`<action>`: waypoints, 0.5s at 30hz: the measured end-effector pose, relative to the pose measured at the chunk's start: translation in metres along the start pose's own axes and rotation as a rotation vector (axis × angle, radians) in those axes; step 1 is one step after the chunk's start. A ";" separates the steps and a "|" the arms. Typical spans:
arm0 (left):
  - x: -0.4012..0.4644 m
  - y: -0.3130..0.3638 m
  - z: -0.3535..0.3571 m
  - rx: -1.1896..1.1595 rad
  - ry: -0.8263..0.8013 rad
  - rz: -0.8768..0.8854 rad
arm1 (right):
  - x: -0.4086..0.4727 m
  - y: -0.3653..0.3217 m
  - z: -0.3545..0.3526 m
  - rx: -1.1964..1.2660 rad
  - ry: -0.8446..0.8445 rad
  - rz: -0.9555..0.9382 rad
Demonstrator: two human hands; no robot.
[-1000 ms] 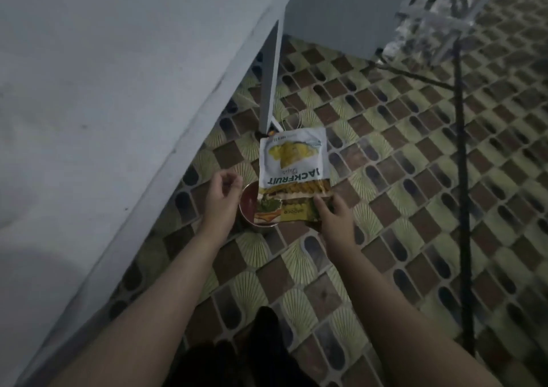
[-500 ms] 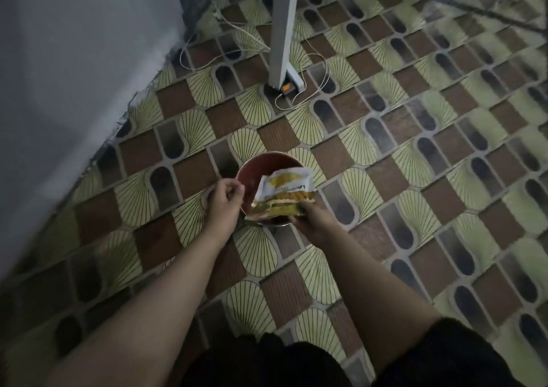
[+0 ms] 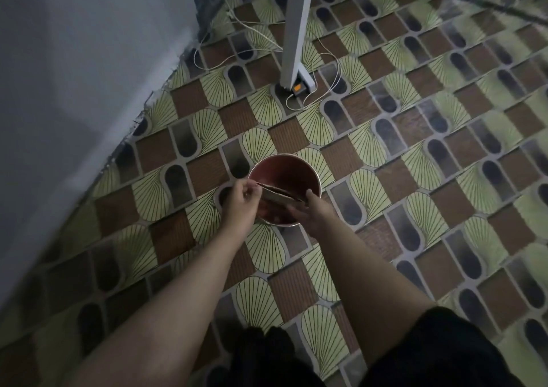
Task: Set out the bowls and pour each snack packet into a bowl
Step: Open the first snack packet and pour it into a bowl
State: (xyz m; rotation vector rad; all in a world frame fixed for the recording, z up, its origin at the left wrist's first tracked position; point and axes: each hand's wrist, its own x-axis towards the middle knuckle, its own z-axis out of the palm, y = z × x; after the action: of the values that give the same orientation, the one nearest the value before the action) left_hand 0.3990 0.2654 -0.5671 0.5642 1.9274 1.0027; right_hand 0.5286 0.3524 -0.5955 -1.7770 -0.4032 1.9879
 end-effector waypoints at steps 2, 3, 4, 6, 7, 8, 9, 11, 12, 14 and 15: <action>-0.003 -0.002 -0.002 0.000 -0.016 -0.011 | -0.008 0.006 0.000 0.068 0.056 -0.021; -0.005 -0.002 -0.003 -0.004 -0.023 -0.020 | -0.013 0.008 -0.001 0.083 0.084 -0.049; -0.008 -0.001 -0.004 -0.007 -0.031 -0.028 | -0.020 0.010 -0.001 0.109 0.109 -0.064; -0.017 0.007 -0.007 -0.021 -0.037 -0.034 | -0.046 0.007 0.000 0.147 0.119 -0.111; -0.025 0.015 -0.008 -0.034 -0.037 -0.029 | -0.062 0.003 0.002 0.136 0.128 -0.156; -0.034 0.026 -0.010 -0.053 -0.034 -0.016 | -0.080 -0.001 0.005 0.101 0.129 -0.202; -0.045 0.040 -0.012 -0.081 -0.031 0.003 | -0.099 -0.008 0.009 0.057 0.118 -0.259; -0.073 0.074 -0.018 -0.143 -0.030 0.064 | -0.144 -0.024 0.016 -0.018 0.078 -0.364; -0.088 0.094 -0.021 -0.167 -0.027 0.106 | -0.169 -0.034 0.020 -0.049 0.059 -0.428; -0.123 0.139 -0.032 -0.226 -0.014 0.188 | -0.223 -0.057 0.029 -0.104 0.042 -0.564; -0.142 0.162 -0.039 -0.269 -0.004 0.234 | -0.253 -0.069 0.033 -0.119 0.023 -0.631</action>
State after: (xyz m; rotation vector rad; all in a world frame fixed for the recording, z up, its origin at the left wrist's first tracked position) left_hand 0.4400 0.2428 -0.3531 0.6438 1.7123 1.3827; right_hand 0.5242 0.2870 -0.3398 -1.4846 -0.9561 1.5155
